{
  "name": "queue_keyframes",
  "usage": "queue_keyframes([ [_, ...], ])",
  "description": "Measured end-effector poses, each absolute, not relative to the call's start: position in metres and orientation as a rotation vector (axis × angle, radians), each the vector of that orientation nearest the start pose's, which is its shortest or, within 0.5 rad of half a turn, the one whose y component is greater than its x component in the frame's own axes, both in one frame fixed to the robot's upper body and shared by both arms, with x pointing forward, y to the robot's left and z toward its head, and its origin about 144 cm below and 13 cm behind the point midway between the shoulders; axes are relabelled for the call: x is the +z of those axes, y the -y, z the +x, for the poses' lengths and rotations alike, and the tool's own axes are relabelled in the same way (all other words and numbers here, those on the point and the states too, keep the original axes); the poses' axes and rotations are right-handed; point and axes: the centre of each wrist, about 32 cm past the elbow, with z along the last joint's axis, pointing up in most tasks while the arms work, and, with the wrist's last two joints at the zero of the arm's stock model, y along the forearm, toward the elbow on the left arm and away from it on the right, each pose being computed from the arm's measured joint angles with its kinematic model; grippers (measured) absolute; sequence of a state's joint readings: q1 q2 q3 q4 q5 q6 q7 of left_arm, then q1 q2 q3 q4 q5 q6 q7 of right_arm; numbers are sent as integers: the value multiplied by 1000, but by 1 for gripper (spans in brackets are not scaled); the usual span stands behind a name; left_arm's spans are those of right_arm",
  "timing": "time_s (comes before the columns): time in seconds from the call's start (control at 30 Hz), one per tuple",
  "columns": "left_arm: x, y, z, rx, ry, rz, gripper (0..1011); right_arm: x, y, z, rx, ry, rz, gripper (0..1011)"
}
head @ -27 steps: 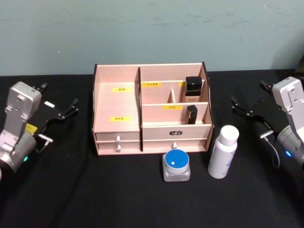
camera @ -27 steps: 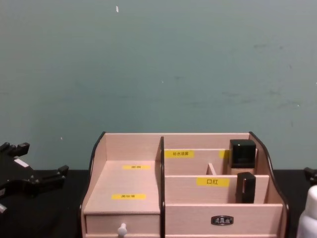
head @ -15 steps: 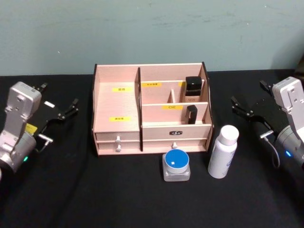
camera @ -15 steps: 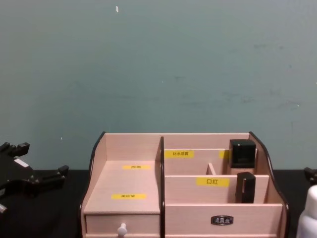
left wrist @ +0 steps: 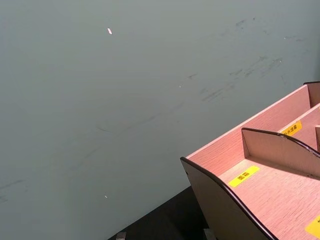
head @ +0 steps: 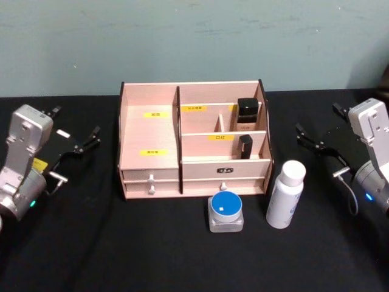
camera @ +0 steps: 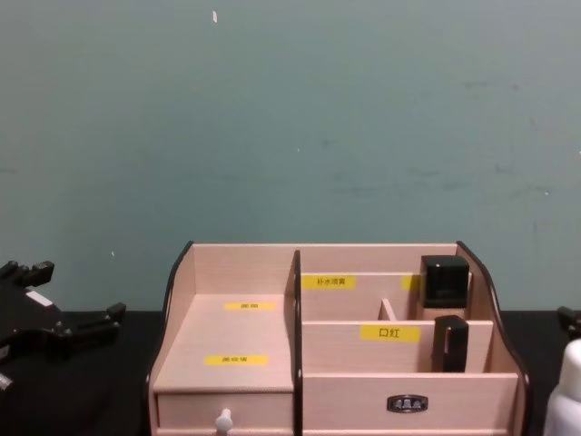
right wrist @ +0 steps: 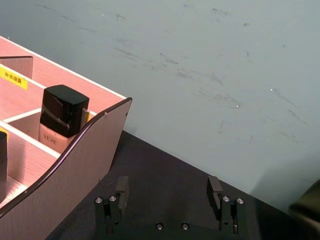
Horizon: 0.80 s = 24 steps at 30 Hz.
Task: Pick up the facial cleanser and watermelon frost from the table and place them into the tiered storage box.
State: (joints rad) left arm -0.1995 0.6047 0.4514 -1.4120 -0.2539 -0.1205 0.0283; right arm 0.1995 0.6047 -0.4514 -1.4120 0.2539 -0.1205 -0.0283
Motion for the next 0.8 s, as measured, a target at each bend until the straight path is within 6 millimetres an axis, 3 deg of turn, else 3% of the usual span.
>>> queue_keyframes([
  [0.43,1140,-310,489,1248,285,304,1001,1141,311,491,-1260,279,-297,1000],
  [0.8,1140,-310,489,1248,285,305,1001,1183,321,466,-1260,324,-218,1000],
])
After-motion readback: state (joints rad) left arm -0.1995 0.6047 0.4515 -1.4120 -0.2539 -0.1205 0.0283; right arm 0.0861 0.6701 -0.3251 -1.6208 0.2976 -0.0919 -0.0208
